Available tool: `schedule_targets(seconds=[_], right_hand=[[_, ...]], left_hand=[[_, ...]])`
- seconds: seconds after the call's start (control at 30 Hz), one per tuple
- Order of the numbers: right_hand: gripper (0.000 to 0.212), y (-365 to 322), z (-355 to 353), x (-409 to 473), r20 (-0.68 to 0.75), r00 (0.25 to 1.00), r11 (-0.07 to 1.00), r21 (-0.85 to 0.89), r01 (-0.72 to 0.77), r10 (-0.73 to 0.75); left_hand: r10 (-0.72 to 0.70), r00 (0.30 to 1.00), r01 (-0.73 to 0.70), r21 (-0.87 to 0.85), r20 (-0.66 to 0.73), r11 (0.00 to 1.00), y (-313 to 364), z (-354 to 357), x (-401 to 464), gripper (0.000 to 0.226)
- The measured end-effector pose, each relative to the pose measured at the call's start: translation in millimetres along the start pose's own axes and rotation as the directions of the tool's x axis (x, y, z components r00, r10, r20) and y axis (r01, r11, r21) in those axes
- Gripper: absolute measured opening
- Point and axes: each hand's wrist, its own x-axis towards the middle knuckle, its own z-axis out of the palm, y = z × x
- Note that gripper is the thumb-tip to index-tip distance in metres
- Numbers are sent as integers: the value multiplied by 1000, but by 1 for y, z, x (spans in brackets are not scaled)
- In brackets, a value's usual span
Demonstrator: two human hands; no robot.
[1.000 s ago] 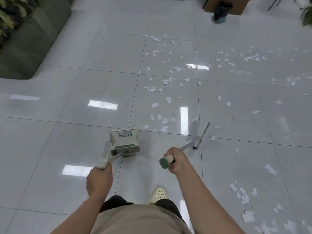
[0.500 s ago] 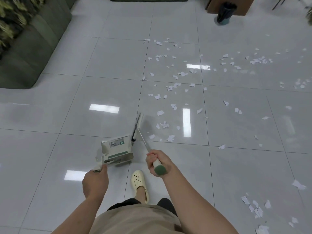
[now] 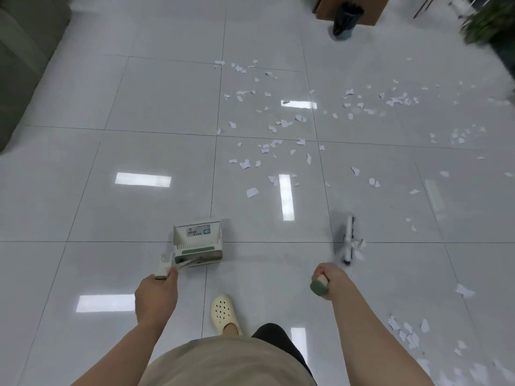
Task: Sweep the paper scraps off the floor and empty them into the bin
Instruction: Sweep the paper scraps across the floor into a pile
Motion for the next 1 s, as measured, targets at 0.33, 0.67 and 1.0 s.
schedule_targets(seconds=[0.33, 0.67, 1.0], right_hand=[[31, -1, 41, -39, 310, 949, 930, 364, -59, -61], [32, -2, 145, -67, 603, 777, 959, 65, -275, 181], [25, -45, 154, -25, 564, 802, 959, 59, -275, 195]], left_hand=[[104, 992, -102, -33, 71, 994, 33, 8, 11, 52], [6, 1000, -3, -111, 20, 994, 28, -1, 12, 50], [-38, 998, 36, -43, -54, 998, 50, 16, -9, 55]])
